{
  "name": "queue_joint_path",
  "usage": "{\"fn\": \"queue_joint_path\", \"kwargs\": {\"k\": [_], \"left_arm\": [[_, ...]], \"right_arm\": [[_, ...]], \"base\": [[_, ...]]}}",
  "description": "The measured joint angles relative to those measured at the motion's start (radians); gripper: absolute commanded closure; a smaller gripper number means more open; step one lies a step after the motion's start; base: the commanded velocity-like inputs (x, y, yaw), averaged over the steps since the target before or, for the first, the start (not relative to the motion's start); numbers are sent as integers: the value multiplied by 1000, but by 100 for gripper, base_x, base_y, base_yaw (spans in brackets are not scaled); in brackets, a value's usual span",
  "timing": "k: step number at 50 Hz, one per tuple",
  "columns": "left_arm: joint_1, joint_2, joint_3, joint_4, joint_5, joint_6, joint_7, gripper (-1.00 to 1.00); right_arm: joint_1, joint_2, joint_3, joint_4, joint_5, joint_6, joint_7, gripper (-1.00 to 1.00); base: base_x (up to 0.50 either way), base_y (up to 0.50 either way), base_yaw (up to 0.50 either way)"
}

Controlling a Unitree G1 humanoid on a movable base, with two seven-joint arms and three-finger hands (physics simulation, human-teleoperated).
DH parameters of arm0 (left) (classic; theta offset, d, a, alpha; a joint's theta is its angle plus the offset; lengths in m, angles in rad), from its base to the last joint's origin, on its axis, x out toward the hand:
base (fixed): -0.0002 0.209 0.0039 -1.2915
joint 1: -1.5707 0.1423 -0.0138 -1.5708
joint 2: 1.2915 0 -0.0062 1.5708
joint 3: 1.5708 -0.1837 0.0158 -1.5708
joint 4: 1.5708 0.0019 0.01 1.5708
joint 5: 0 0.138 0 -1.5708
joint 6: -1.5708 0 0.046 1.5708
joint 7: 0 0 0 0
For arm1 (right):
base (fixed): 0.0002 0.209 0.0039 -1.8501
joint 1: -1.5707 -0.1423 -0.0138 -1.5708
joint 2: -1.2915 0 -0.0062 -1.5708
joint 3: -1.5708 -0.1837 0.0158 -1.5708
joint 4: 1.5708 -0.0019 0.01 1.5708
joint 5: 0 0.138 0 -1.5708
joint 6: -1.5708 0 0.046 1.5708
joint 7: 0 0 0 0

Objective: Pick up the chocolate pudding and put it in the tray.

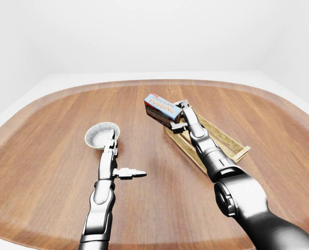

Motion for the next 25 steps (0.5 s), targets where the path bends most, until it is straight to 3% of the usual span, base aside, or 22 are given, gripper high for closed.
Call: {"fn": "queue_joint_path", "kwargs": {"k": [25], "left_arm": [[0, 0, 0, -4, -1, 3, 1, -100]], "right_arm": [[-154, -45, -30, 111, -67, 0, -20, 100]], "base": [[0, 0, 0]]}}
